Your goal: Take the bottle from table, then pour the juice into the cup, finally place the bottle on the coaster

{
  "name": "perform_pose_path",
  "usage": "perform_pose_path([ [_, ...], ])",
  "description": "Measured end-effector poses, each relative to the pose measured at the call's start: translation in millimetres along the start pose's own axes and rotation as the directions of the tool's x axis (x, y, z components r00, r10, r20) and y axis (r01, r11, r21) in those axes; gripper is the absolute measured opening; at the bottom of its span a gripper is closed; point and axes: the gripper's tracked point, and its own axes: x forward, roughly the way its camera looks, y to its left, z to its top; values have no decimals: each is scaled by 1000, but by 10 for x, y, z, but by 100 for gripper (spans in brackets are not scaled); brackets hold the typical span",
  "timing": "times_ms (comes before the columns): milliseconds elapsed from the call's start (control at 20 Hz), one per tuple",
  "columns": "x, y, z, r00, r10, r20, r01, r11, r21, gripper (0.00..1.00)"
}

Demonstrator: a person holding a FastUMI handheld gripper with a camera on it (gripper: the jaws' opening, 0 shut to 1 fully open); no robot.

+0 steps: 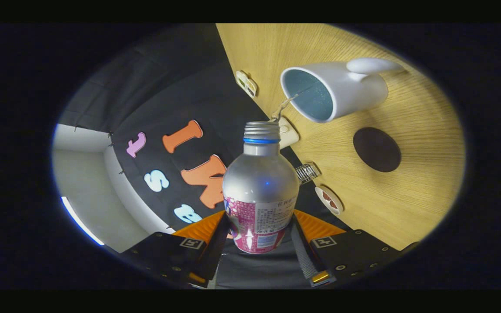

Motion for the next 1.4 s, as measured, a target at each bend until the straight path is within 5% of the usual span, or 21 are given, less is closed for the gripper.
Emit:
perform_pose_path([
  [1400, 73, 126, 39, 998, 51, 20, -54, 986, 158, 75],
])
